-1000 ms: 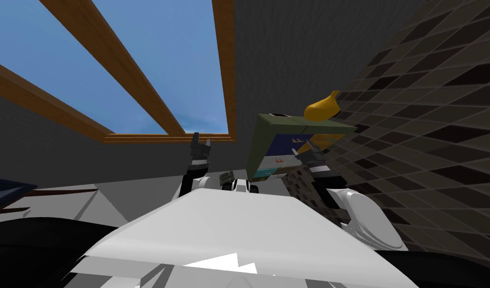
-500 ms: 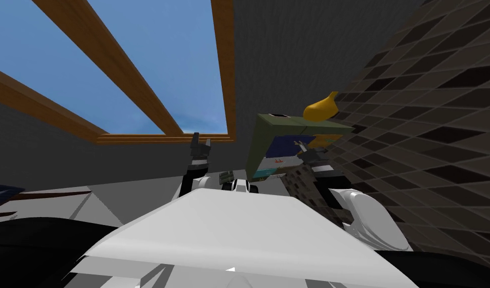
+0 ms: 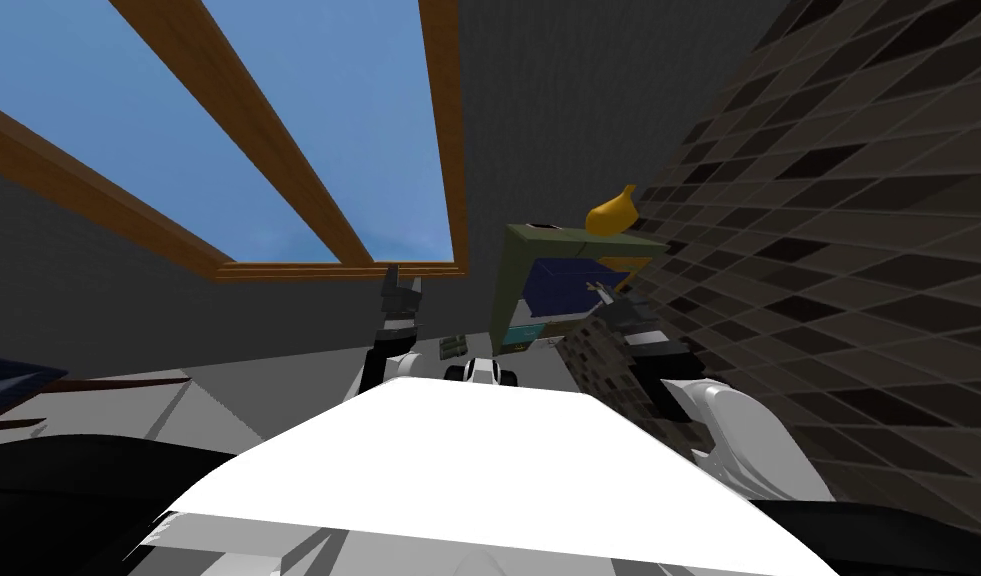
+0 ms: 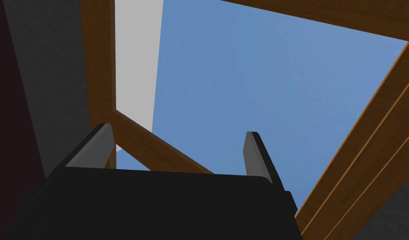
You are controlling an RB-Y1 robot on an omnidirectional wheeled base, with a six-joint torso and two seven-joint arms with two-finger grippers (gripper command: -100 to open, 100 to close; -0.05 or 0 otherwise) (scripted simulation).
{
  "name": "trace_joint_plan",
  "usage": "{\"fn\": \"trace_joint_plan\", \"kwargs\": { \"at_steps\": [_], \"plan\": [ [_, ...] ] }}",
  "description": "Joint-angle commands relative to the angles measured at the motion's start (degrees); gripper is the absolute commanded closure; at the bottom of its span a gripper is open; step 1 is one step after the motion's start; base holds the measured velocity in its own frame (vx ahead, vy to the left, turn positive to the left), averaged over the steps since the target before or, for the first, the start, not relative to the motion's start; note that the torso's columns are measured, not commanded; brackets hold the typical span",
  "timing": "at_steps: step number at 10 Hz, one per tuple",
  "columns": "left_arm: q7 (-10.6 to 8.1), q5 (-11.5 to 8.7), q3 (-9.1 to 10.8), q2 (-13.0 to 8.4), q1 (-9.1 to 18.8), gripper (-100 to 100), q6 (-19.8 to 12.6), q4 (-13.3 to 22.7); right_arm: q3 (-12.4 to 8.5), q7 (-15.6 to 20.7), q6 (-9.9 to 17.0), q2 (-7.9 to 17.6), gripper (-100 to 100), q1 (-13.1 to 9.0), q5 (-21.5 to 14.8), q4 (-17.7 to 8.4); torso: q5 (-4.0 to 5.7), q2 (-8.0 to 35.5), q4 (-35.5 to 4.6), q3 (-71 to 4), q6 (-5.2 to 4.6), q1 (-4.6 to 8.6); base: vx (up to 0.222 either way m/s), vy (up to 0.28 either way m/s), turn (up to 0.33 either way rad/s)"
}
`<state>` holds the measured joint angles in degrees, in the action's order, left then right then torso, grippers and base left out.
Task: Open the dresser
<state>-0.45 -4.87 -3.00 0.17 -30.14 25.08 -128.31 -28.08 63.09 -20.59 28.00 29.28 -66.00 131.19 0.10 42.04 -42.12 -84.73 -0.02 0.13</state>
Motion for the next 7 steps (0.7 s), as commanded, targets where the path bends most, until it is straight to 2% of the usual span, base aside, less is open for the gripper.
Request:
{"fn": "trace_joint_plan", "kwargs": {
  "at_steps": [1,2,4,7],
  "plan": [
    [0.00,0.0,0.00,0.0,0.0,0,0.0,0.0,0.2,-0.4,-0.5,0.1,100,0.9,0.2,0.3,0.11,0.2,0.0,0.2,0.00,0.08,-0.178,-0.049,-0.040],
    [0.00,0.0,0.00,0.0,0.0,0,0.0,0.0,-1.9,-2.6,0.1,2.5,-100,1.1,1.0,1.1,0.14,0.2,0.0,0.2,0.02,0.10,-0.063,0.001,-0.083],
    [0.00,0.0,0.00,0.0,0.0,0,0.0,0.0,-3.8,-4.7,0.1,4.7,-100,1.7,2.0,1.5,-0.14,-0.3,0.0,-0.2,0.04,-0.32,0.055,0.053,-0.082],
    [0.00,0.0,-0.01,0.0,0.0,0,0.0,0.0,-6.7,-7.9,0.2,7.9,-100,2.5,3.4,2.2,-0.12,0.2,-0.2,0.1,0.04,-0.16,0.060,0.049,-0.050]
  ]
}}
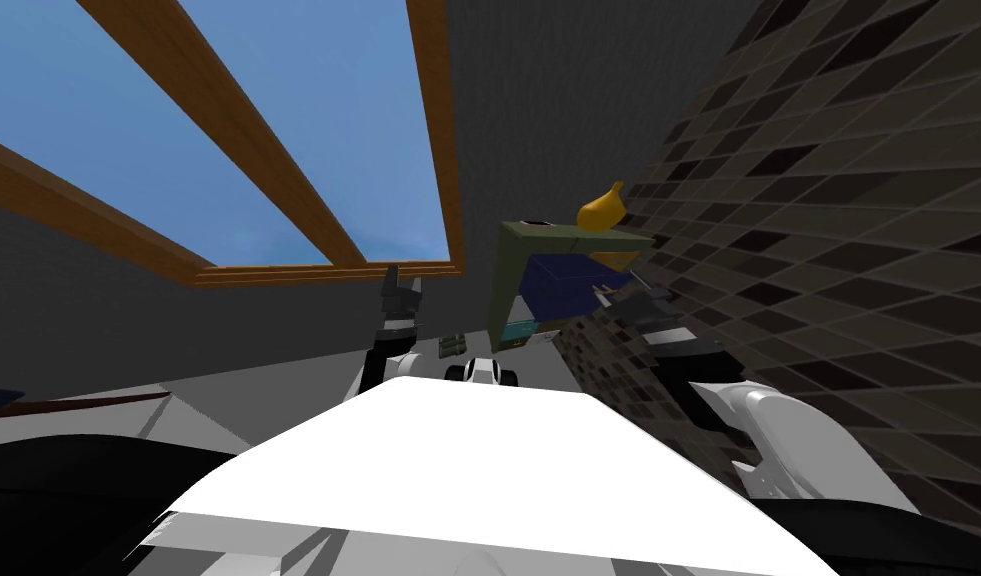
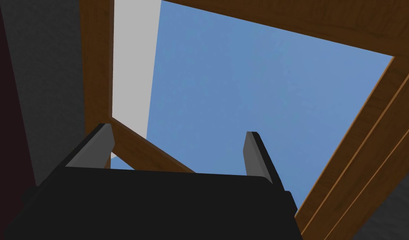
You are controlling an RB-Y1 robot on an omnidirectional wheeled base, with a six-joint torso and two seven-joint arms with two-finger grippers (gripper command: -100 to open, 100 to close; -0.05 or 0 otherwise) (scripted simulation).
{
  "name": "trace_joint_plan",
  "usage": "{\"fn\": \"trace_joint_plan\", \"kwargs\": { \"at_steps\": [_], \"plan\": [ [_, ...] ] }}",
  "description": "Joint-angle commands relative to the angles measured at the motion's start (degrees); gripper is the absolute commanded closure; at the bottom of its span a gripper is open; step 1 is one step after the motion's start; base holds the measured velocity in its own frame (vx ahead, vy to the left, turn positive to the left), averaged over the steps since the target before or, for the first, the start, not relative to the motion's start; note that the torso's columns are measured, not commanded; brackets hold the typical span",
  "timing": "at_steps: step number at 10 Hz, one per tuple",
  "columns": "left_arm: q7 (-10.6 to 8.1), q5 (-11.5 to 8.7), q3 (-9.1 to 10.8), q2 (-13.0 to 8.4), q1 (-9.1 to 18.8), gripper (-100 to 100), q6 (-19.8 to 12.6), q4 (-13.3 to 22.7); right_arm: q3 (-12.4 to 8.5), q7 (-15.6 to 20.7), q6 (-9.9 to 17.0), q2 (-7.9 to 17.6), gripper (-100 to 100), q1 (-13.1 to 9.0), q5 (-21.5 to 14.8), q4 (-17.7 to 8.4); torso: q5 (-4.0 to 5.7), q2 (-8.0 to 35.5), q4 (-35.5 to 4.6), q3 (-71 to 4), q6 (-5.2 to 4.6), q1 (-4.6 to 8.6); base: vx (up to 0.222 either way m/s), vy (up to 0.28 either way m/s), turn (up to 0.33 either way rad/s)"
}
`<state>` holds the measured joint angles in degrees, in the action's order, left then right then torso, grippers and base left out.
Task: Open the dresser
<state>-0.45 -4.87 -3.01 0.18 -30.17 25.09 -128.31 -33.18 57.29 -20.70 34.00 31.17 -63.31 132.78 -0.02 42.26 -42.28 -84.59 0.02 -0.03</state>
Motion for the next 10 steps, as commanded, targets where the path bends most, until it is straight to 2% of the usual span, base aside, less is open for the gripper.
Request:
{"fn": "trace_joint_plan", "kwargs": {
  "at_steps": [1,3,4,5,10],
  "plan": [
    [0.00,0.0,0.00,0.0,0.0,0,0.0,0.0,-2.6,-3.1,0.3,3.0,-100,0.9,1.2,0.9,0.02,0.2,0.0,0.1,-0.02,0.04,0.039,0.040,-0.058],
    [0.00,0.0,0.00,0.0,0.0,0,0.0,0.0,-4.5,-5.2,0.4,5.2,-100,1.4,2.2,1.3,0.04,0.1,0.0,0.1,-0.02,0.11,0.028,0.033,-0.055],
    [0.00,0.0,0.00,0.0,0.0,0,0.0,0.0,-3.8,-4.5,0.1,4.6,-100,1.4,1.9,1.0,-0.08,0.1,-0.1,0.1,-0.04,0.02,0.013,0.017,-0.012],
    [0.00,0.0,0.00,0.0,0.0,0,0.0,0.0,-3.9,-4.7,0.1,4.7,0,1.4,1.9,1.0,-0.08,0.2,-0.1,0.1,-0.01,-0.03,0.000,0.000,0.000],
    [0.00,0.0,0.00,0.0,0.0,0,0.0,0.0,-3.8,-4.7,0.0,4.6,0,1.5,1.9,0.9,-0.02,0.1,0.0,0.0,-0.02,-0.02,0.000,0.000,0.000]
  ]
}}
